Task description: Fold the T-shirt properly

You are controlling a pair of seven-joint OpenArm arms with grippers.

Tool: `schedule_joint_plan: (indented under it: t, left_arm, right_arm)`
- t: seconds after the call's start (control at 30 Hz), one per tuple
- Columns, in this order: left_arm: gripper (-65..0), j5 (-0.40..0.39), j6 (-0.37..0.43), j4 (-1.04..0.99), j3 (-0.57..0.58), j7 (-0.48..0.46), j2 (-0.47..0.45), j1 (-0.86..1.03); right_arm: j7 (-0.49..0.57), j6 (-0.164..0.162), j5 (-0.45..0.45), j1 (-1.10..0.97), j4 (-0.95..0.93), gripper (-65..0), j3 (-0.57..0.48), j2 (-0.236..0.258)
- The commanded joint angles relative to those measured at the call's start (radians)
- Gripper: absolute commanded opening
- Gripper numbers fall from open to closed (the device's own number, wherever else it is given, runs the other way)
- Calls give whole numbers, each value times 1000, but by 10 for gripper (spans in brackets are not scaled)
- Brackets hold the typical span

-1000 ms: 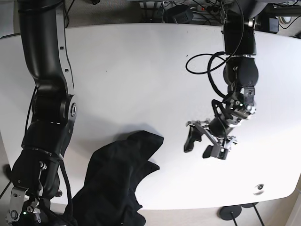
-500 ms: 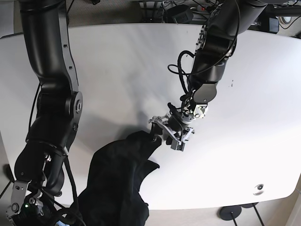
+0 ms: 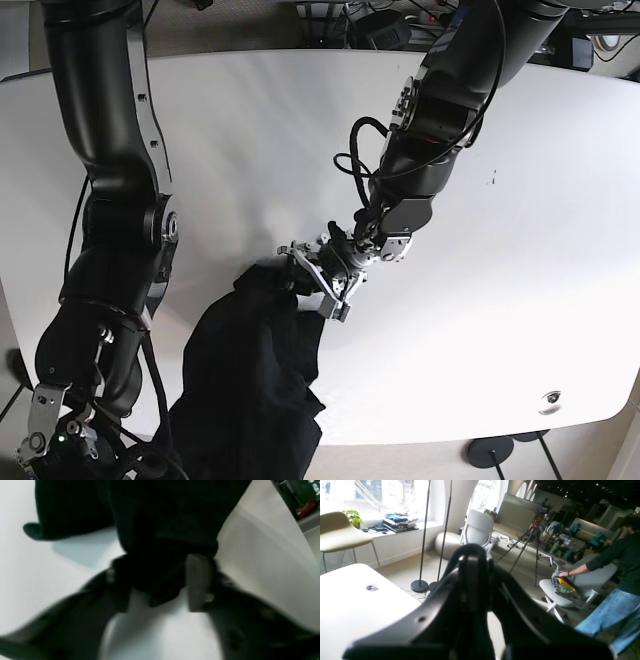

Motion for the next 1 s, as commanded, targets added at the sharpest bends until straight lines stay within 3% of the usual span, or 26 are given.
schedule_joint_plan:
  t: [0.03, 0.07, 0.23, 0.43, 0.6, 0.8, 0.93, 1.0]
  left_arm:
    - [-622, 5, 0, 3, -2, 12, -1, -24]
    - [-646, 8, 2, -2, -4, 15, -1, -27]
    - [-637, 5, 2, 84, -84, 24, -37, -21]
    - [-637, 11, 2, 456, -216, 216, -110, 62]
    - [-637, 11, 40, 726, -306, 338, -231, 79]
    - [-637, 4, 53, 839, -369, 421, -453, -38]
    - [-636, 5, 48, 835, -429, 475, -581, -212]
    - [-636, 5, 34, 835, -432, 500, -634, -294]
  right_arm:
    - [36, -5, 12, 47, 17, -631, 4, 4]
    - [36, -5, 12, 47, 17, -631, 5, 4]
    - [36, -6, 12, 47, 17, -631, 5, 4]
    - [36, -8, 10, 47, 11, -631, 8, 13]
    - [43, -10, 2, 13, -8, -631, 10, 47]
    - [121, -13, 2, 18, -190, -631, 76, 80]
    - [208, -85, 10, 28, -290, -631, 76, 90]
    - [216, -105, 10, 34, -311, -631, 76, 88]
